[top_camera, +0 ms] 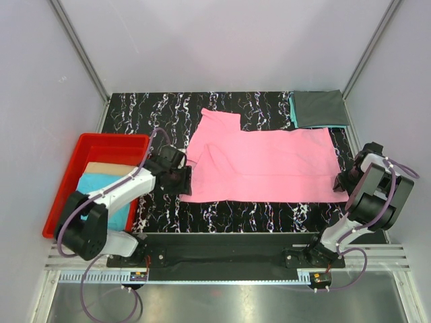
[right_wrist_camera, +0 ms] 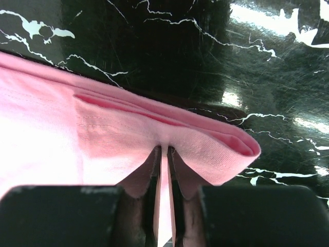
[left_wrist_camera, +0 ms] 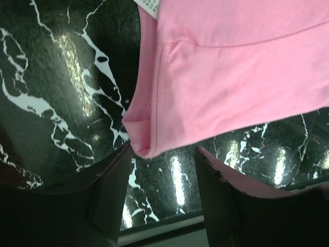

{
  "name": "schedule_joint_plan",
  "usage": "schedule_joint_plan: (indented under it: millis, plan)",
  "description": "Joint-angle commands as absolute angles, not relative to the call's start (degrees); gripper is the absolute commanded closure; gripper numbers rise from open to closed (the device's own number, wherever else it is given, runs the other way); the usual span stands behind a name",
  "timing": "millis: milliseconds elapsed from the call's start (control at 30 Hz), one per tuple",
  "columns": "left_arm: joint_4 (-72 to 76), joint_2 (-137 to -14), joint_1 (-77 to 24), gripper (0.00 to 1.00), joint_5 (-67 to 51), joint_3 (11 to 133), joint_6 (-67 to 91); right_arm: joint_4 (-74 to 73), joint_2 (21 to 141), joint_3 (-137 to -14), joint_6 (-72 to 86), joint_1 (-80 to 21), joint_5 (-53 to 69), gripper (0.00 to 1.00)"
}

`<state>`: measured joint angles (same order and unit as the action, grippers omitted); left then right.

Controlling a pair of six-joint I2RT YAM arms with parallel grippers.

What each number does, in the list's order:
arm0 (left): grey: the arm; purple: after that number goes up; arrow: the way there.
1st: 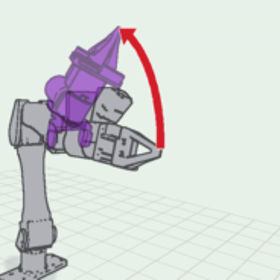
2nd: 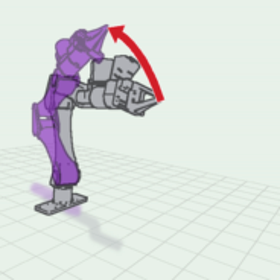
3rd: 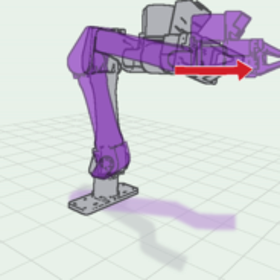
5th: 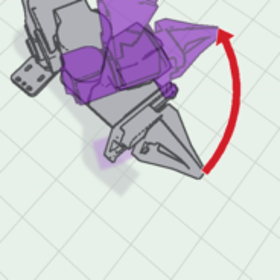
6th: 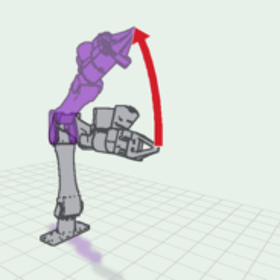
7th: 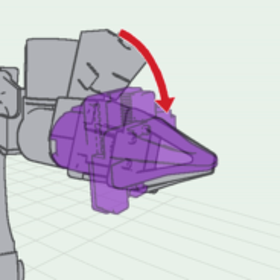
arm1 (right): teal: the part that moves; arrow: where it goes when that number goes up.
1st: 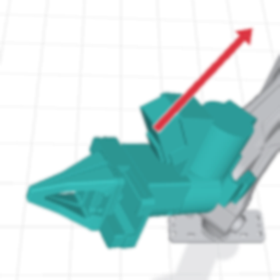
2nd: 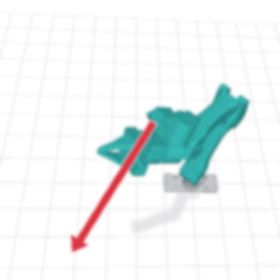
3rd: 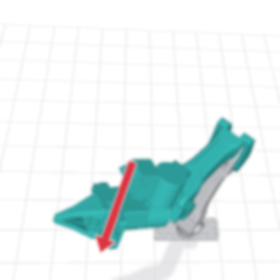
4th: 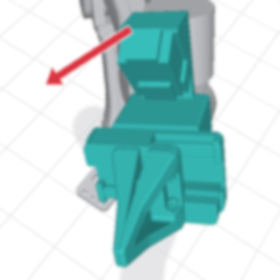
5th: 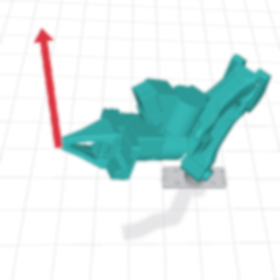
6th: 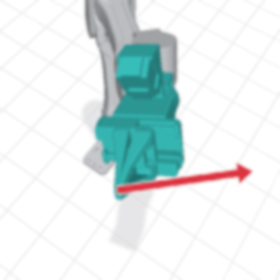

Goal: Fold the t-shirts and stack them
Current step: Fold the tshirt

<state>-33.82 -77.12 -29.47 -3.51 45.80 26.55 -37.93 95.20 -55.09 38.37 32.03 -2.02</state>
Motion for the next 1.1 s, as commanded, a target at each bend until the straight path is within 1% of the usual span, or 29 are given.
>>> schedule_joint_plan:
  millis: [0,133,267,300,367,400,467,500,567,700,733,833,933,967,1000,1067]
  plan:
    - [-28.7,-80.6,-29.6,0.44,-2.8,47.8,25.0,-37.7,93.3,-54.3,36.7,32.3,-5.1,0.85]
    - [-28.1,-84.5,-29.7,0.46,-2.9,49.4,25.2,-38.1,93.2,-54.4,36.2,32.2,-5.0,0.85]
    - [-30.2,-87.1,-29.7,0.52,-0.6,50.4,25.0,-37.9,92.7,-54.4,35.8,32.3,-5.4,0.84]
    - [-30.4,-87.6,-29.7,0.62,-0.3,50.7,24.8,-37.7,92.7,-54.4,35.7,32.3,-5.4,0.84]
    - [-31.8,-88.1,-29.7,0.76,-0.1,51.6,24.1,-37.6,92.6,-54.4,35.6,32.3,-5.6,0.84]
    - [-32.6,-88.6,-29.7,0.86,1.7,52.4,23.7,-37.4,92.6,-54.1,35.6,32.2,-5.7,0.84]
    - [-35.4,-89.4,-29.7,0.95,4.6,55.3,22.2,-37.4,92.7,-54.1,35.5,32.3,-5.8,0.85]
    - [-36.2,-89.7,-29.7,0.95,5.5,56.1,21.6,-37.4,92.9,-54.1,35.4,32.3,-5.8,0.85]
    - [-38.5,-90.9,-29.7,1.0,8.3,58.4,20.7,-37.4,92.9,-54.1,35.1,32.3,-6.1,0.85]
    - [-41.0,-94.2,-29.7,1.0,8.9,60.6,18.6,-37.8,92.5,-53.7,35.0,32.3,-7.5,0.85]
    - [-41.4,-94.6,-29.7,0.97,8.4,60.8,18.5,-37.9,92.4,-53.6,34.9,32.2,-7.6,0.84]
    - [-41.4,-94.2,-29.8,0.94,7.0,60.3,18.6,-38.3,91.4,-53.6,34.9,32.2,-7.6,0.85]
    - [-42.5,-93.1,-29.8,0.79,7.0,60.0,19.6,-38.7,89.7,-53.3,34.8,32.2,-6.2,0.85]
    - [-43.1,-92.8,-29.8,0.72,7.1,60.2,19.9,-39.4,89.3,-53.3,34.7,32.2,-5.7,0.85]
    - [-43.8,-92.4,-29.8,0.68,7.3,61.0,20.1,-39.5,87.7,-53.0,34.8,32.1,-4.2,0.84]
    - [-45.4,-91.1,-29.7,0.57,8.5,62.0,20.5,-38.6,85.3,-52.3,33.8,32.1,-1.2,0.81]
